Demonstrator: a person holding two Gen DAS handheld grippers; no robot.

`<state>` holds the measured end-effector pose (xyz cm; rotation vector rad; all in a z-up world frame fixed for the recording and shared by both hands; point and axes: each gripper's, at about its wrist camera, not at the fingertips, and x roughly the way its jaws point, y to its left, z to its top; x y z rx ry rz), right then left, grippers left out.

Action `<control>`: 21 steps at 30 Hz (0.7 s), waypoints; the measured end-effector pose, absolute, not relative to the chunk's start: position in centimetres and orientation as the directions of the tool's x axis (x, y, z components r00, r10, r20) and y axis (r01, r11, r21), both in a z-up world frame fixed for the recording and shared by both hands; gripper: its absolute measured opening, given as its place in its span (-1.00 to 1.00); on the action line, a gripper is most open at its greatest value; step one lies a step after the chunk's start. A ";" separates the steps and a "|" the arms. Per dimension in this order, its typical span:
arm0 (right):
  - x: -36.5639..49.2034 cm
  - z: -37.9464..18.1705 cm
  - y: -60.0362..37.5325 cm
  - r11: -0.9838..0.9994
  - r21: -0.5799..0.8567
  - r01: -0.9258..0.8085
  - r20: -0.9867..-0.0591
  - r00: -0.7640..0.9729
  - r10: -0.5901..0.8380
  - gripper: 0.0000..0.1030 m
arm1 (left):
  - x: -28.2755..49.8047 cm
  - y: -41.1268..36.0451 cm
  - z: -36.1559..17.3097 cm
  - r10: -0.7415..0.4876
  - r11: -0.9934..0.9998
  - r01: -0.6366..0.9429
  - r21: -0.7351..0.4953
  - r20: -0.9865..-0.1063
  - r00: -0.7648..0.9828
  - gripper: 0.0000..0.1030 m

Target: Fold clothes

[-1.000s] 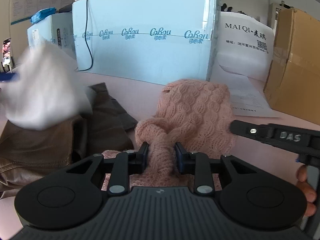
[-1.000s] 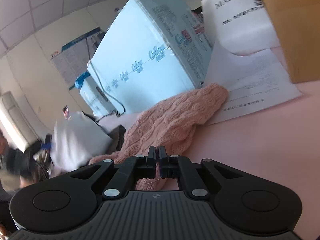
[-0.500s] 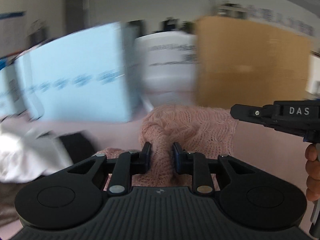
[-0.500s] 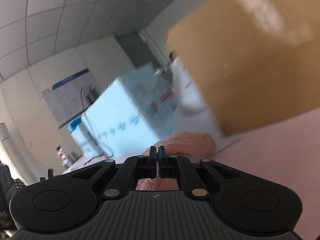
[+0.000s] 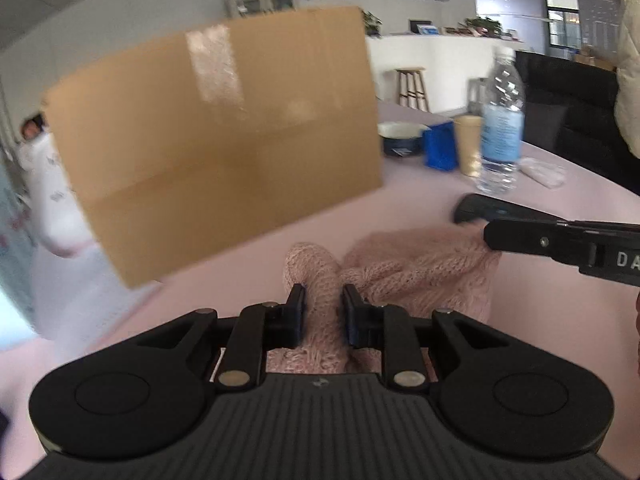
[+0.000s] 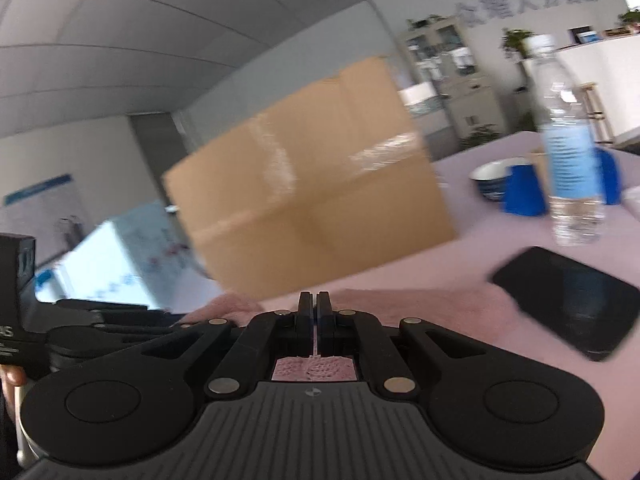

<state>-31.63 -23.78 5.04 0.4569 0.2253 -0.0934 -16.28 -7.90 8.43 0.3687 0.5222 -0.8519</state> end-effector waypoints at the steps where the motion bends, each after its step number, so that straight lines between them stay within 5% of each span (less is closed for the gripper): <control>1: -31.7 4.9 -23.9 0.893 0.423 0.153 -0.243 0.969 -0.051 -0.97 | -16.3 -7.8 8.4 -0.626 0.597 0.798 0.079 -0.577 0.525 -0.62; 4: -31.6 4.8 -23.5 0.901 0.396 0.179 -0.259 0.963 -0.077 -0.97 | -16.1 -6.6 8.9 -0.663 0.585 0.811 0.007 -0.571 0.484 -0.25; 6: -31.2 4.7 -23.0 0.912 0.362 0.192 -0.268 0.959 -0.096 -0.97 | -15.6 -5.1 9.5 -0.674 0.605 0.796 -0.033 -0.554 0.489 0.32; 7: -31.0 4.7 -22.7 0.920 0.336 0.203 -0.272 0.956 -0.111 -0.97 | -15.4 -3.7 9.9 -0.673 0.629 0.776 -0.047 -0.533 0.513 0.39; 12: -29.9 4.7 -21.3 0.950 0.230 0.213 -0.312 0.940 -0.136 -0.90 | -15.0 2.9 10.0 -0.594 0.732 0.681 0.000 -0.489 0.639 0.46; 16: -30.1 5.6 -20.7 0.961 0.205 0.185 -0.290 0.949 -0.121 -0.17 | -14.0 6.0 8.3 -0.533 0.765 0.644 0.016 -0.546 0.647 0.50; 21: -31.1 7.6 -18.2 0.993 0.113 0.021 -0.310 0.951 0.015 -0.16 | -12.9 7.3 5.0 -0.412 0.781 0.611 0.131 -0.626 0.662 0.50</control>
